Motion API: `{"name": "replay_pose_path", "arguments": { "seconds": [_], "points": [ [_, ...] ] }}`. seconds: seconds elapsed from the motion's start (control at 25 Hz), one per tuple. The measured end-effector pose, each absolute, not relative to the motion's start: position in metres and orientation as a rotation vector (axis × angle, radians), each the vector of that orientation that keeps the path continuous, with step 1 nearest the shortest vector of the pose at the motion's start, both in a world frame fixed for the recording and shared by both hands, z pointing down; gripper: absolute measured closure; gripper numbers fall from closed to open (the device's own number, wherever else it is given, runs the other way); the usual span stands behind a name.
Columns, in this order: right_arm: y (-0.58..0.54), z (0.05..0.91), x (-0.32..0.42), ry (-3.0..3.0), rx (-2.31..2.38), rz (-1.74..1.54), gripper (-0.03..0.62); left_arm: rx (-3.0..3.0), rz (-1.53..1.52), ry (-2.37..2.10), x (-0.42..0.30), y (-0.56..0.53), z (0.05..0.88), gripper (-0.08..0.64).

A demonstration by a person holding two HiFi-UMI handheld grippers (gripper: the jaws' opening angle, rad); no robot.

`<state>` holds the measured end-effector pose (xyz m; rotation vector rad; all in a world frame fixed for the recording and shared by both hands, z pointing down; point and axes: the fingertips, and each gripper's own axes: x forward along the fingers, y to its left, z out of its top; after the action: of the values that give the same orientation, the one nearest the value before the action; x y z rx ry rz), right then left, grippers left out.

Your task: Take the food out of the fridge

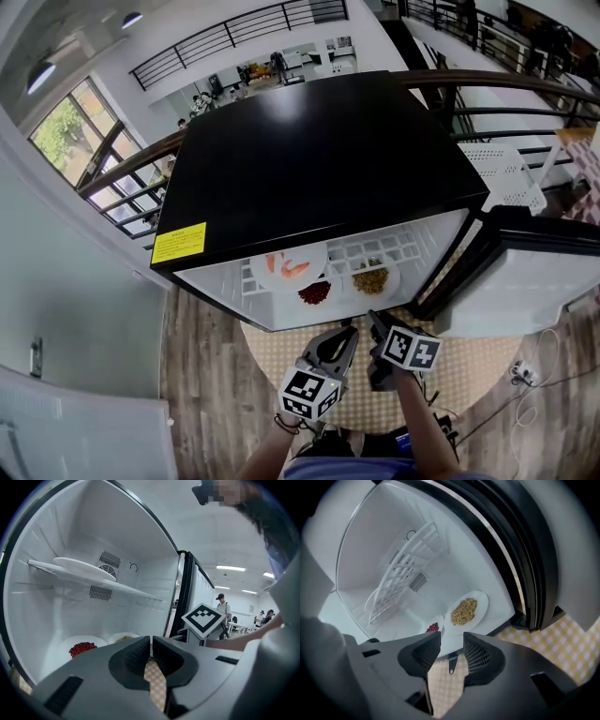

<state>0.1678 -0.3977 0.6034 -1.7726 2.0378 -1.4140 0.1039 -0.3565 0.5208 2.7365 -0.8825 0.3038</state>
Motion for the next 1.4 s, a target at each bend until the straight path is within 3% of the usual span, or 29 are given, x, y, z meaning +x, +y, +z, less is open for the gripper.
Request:
{"name": "replay_pose_path", "arguments": {
  "seconds": [1.04, 1.12, 1.2, 1.4],
  "points": [
    [-0.437, 0.637, 0.196, 1.498, -1.749, -1.569, 0.439, 2.709, 0.33, -0.915, 0.075, -0.363, 0.529, 0.543],
    [-0.441, 0.64, 0.201, 1.457, -1.751, -1.575, 0.462, 2.705, 0.33, -0.92, 0.073, -0.363, 0.529, 0.543],
    [-0.442, 0.644, 0.205, 1.4, -1.742, -1.594, 0.529, 2.703, 0.333, -0.921, 0.07, -0.361, 0.529, 0.543],
    [-0.431, 0.646, 0.202, 1.308, -1.649, -1.636, 0.546, 2.691, 0.357, -0.909, 0.064, -0.354, 0.535, 0.543]
  ]
}}
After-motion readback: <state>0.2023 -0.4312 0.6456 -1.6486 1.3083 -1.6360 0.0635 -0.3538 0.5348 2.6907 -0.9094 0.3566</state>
